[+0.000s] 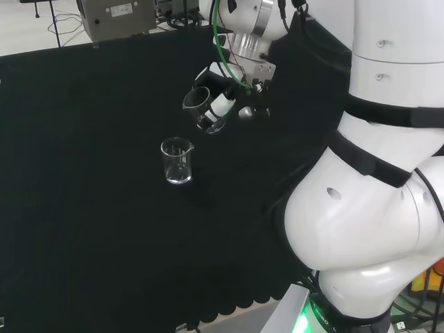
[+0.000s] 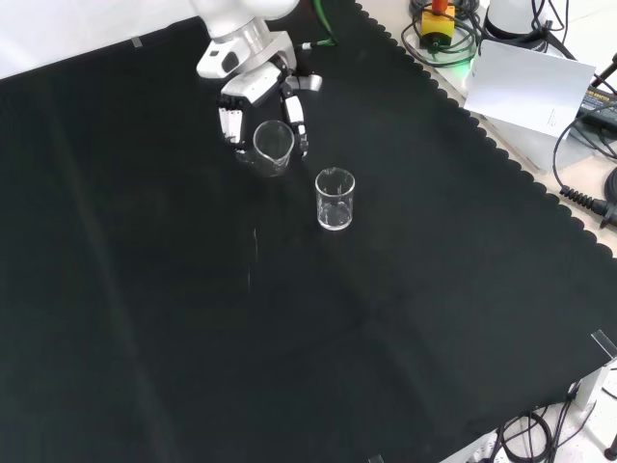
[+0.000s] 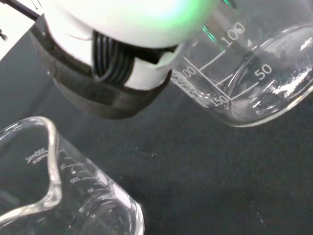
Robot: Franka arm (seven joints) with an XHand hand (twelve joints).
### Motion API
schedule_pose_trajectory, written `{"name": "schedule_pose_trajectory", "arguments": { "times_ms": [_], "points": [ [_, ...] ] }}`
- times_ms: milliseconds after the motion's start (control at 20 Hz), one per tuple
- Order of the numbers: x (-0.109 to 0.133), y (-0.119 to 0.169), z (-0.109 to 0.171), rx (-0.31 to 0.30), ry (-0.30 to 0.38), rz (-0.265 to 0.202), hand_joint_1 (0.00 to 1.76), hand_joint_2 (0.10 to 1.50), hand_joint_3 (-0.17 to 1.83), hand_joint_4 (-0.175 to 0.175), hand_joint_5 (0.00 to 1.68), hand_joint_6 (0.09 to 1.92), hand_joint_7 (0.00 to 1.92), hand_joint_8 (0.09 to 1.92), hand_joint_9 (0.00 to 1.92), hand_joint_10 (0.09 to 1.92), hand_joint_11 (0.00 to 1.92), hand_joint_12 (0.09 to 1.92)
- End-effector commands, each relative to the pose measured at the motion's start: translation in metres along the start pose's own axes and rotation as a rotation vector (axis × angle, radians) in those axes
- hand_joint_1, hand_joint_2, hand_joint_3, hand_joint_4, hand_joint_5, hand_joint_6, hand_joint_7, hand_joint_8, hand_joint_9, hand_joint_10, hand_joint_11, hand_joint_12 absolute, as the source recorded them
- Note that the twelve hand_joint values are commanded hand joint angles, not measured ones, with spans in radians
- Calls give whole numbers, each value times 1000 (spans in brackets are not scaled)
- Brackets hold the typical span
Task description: Place the beaker back on the table.
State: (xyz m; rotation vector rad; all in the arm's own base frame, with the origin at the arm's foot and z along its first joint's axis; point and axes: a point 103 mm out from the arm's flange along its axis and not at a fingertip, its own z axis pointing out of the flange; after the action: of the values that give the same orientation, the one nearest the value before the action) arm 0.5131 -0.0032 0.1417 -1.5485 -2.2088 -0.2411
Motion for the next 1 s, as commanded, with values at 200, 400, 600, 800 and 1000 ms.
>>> {"name": "schedule_pose_trajectory", "arguments": {
  "times_ms": [200,400,600,800,1000],
  "points": [
    [-12,32,28,-13,207,-67,1395,731,552,-175,1144,816,1123,905,1353,633,1100,759],
    [-12,42,43,-2,278,-89,1415,754,489,-175,1156,773,1118,890,1324,587,1088,737],
    [-12,47,52,1,296,-103,1415,768,460,-175,1159,761,1121,889,1323,560,1082,737],
    [-15,50,59,-1,292,-105,1414,795,409,-175,1158,749,1121,890,1322,529,1074,746],
    [-18,52,63,-1,279,-104,1412,837,332,-175,1150,747,1113,907,1318,492,1071,765]
  ]
}}
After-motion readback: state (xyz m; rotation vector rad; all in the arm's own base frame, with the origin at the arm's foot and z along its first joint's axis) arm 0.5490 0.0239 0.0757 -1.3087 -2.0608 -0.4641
